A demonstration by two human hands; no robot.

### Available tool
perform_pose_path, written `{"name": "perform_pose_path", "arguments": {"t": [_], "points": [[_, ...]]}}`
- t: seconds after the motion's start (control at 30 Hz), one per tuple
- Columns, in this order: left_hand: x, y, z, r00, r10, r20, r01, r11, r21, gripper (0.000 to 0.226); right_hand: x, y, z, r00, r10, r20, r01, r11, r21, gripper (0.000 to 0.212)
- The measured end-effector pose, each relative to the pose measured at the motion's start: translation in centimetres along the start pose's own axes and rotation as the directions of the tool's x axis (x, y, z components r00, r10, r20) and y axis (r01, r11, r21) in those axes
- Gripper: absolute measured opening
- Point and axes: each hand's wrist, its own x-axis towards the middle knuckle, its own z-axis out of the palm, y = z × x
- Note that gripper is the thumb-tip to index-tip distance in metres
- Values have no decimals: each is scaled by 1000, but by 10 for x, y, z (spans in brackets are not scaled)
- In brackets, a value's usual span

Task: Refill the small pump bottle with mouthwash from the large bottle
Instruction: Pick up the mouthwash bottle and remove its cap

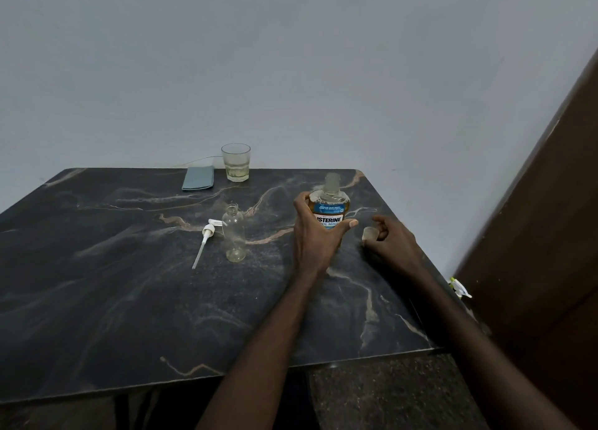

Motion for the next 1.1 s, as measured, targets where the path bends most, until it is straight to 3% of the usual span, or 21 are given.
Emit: {"name": "perform_pose_path", "arguments": {"t": [0.2,0.3,0.5,0.6,0.73,0.83,0.93,1.1], "points": [[-2,1,0,999,35,-1,-35,999,-39,92,-3,0,-4,999,-34,-41,39,991,129,70],[-5,4,0,993,109,-35,-110,994,-3,89,-8,-3,-7,984,-128,-126,143,982,123,66],[-15,13,-4,938,294,-185,-238,932,273,85,-16,-8,-8,895,-419,-151,424,906,-4,59],[-16,24,-13,905,368,-212,-280,893,351,74,-17,-15,-9,879,-461,-120,465,885,6,62],[-4,48,-44,851,474,-226,-384,856,347,55,-17,-30,-10,908,-387,-159,413,892,185,73],[9,60,-81,824,506,-253,-385,830,403,46,-18,-46,-1,928,-359,-96,370,873,317,78],[16,52,-125,844,470,-260,-302,816,492,56,-18,-57,12,938,-346,19,311,865,393,83],[3,14,-171,924,366,-114,-243,789,565,75,-19,-69,28,959,-270,90,187,837,515,91]]}}
